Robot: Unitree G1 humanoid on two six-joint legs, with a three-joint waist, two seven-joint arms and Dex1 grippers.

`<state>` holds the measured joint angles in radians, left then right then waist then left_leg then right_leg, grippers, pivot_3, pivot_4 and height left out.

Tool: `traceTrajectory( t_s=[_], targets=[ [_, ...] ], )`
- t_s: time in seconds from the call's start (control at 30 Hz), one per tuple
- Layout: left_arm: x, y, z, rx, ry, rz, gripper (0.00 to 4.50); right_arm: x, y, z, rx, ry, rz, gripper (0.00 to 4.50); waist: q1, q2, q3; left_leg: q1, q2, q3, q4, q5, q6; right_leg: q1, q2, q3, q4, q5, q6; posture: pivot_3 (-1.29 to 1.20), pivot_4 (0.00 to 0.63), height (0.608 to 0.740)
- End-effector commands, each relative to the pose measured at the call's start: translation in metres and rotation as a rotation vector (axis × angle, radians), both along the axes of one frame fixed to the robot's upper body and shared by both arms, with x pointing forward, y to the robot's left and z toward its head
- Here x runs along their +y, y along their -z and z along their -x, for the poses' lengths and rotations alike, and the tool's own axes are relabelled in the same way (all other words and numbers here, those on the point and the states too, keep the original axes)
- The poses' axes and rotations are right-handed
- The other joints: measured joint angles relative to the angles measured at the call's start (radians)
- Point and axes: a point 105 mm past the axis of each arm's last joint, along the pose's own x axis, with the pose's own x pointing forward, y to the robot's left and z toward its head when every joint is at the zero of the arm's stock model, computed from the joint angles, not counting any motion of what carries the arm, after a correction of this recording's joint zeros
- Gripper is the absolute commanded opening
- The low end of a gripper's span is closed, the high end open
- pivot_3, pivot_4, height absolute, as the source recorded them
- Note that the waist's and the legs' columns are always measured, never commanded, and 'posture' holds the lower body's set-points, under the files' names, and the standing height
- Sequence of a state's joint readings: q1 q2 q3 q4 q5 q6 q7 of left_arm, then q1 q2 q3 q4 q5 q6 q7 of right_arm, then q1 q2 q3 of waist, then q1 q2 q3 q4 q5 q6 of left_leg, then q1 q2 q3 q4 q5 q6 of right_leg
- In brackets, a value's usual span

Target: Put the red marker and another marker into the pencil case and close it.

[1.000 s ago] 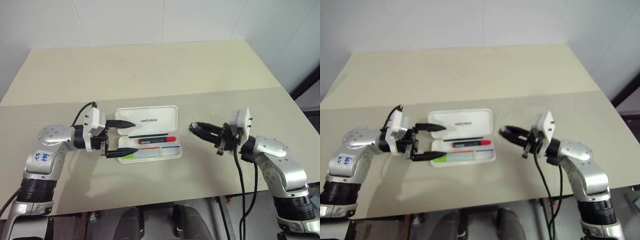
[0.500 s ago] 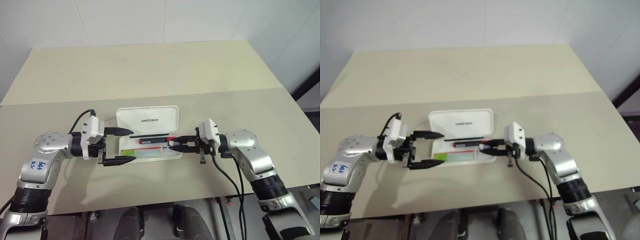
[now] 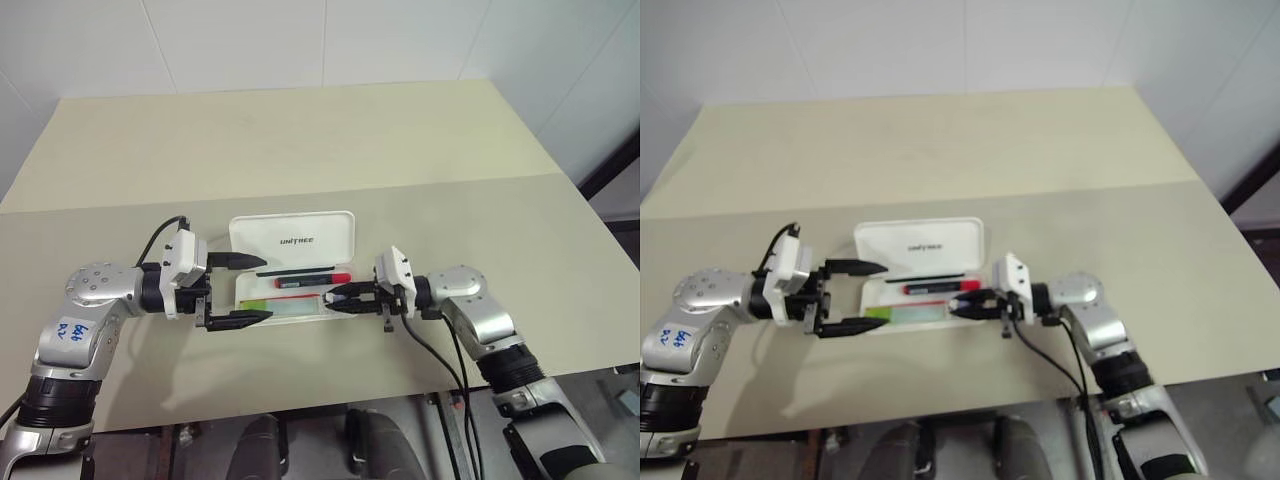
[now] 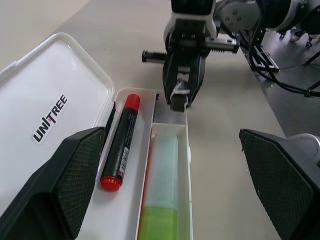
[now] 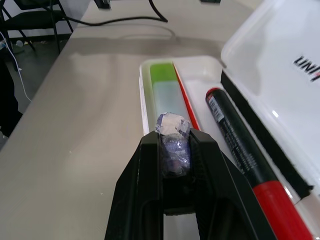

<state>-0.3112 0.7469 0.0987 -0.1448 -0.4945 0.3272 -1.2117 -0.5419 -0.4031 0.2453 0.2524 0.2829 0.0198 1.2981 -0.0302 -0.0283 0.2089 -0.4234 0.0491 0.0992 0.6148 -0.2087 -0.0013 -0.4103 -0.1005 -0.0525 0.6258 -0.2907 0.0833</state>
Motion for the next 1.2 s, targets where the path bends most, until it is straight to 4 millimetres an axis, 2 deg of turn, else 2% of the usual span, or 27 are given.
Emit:
traceTrajectory(
  t_s=[0.03, 0.1, 0.13, 0.27, 0.43, 0.47, 0.7, 0.87, 1.07, 1.2],
  targets=[
    [-0.001, -0.013, 0.001, -0.049, 0.011, 0.01, 4.5, 0.0, -0.006, -0.002, -0.037, -0.015, 0.0, 0.39, 0.0, 0.0, 0.0, 0.0, 0.0, 0.0, 0.0, 0.0, 0.0, 0.0, 0.0, 0.0, 0.0, 0.0, 0.0, 0.0, 0.15, 0.74],
    [0.0, -0.014, 0.0, -0.053, 0.009, 0.009, 4.5, -0.002, -0.003, -0.002, -0.023, -0.017, 0.006, 0.39, 0.0, 0.0, 0.0, 0.0, 0.0, 0.0, 0.0, 0.0, 0.0, 0.0, 0.0, 0.0, 0.0, 0.0, 0.0, 0.0, 0.15, 0.74],
    [0.0, -0.014, 0.0, -0.055, 0.008, 0.008, 4.5, -0.003, -0.001, -0.002, -0.021, -0.02, 0.014, 1.15, 0.0, 0.0, 0.0, 0.0, 0.0, 0.0, 0.0, 0.0, 0.0, 0.0, 0.0, 0.0, 0.0, 0.0, 0.0, 0.0, 0.15, 0.74],
    [0.0, -0.015, -0.001, -0.061, 0.007, 0.007, 4.5, -0.008, 0.001, -0.003, -0.04, -0.028, 0.036, 2.49, 0.0, 0.0, 0.0, 0.0, 0.0, 0.0, 0.0, 0.0, 0.0, 0.0, 0.0, 0.0, 0.0, 0.0, 0.0, 0.0, 0.15, 0.74],
    [0.001, -0.016, -0.003, -0.065, 0.004, 0.006, 4.5, -0.013, -0.011, -0.008, -0.092, -0.027, 0.031, 4.36, -0.001, 0.0, 0.0, 0.0, 0.0, 0.0, 0.0, 0.0, 0.0, 0.0, 0.001, 0.0, 0.001, 0.0, 0.0, 0.0, 0.15, 0.74],
    [0.0, -0.016, -0.003, -0.066, 0.004, 0.006, 4.5, -0.013, -0.014, -0.008, -0.1, -0.03, 0.028, 4.47, -0.001, 0.0, 0.0, 0.0, 0.0, 0.0, 0.0, 0.001, 0.0, 0.0, 0.001, 0.0, 0.001, 0.0, 0.0, 0.0, 0.15, 0.74],
    [0.001, -0.018, -0.006, -0.067, -0.019, 0.028, 4.5, -0.016, -0.046, 0.003, -0.159, -0.012, -0.075, 4.47, 0.001, 0.0, 0.0, 0.0, 0.0, 0.0, 0.0, 0.001, 0.001, 0.0, 0.0, 0.0, 0.0, 0.0, 0.0, 0.0, 0.15, 0.74],
    [0.011, -0.019, -0.007, -0.065, -0.061, 0.038, 4.5, -0.044, -0.072, 0.014, -0.164, 0.112, -0.174, 4.47, 0.005, 0.0, 0.0, 0.0, 0.0, 0.0, 0.0, 0.0, -0.001, 0.0, 0.0, 0.0, 0.0, 0.0, 0.0, 0.0, 0.15, 0.74],
    [0.026, -0.014, -0.006, -0.059, -0.097, 0.053, 4.5, -0.085, -0.086, 0.014, -0.186, 0.289, -0.182, 4.47, 0.001, 0.0, 0.0, 0.0, 0.0, 0.0, 0.0, -0.001, -0.002, 0.0, -0.001, 0.0, 0.0, 0.0, -0.001, 0.0, 0.15, 0.74],
    [0.035, -0.013, -0.008, -0.078, -0.117, 0.073, 3.25, -0.112, -0.09, 0.014, -0.218, 0.372, -0.158, 4.5, 0.003, 0.0, 0.0, 0.0, 0.0, 0.0, -0.001, -0.001, -0.002, 0.0, -0.001, 0.0, -0.001, -0.001, -0.001, 0.0, 0.15, 0.74]
  ],
)
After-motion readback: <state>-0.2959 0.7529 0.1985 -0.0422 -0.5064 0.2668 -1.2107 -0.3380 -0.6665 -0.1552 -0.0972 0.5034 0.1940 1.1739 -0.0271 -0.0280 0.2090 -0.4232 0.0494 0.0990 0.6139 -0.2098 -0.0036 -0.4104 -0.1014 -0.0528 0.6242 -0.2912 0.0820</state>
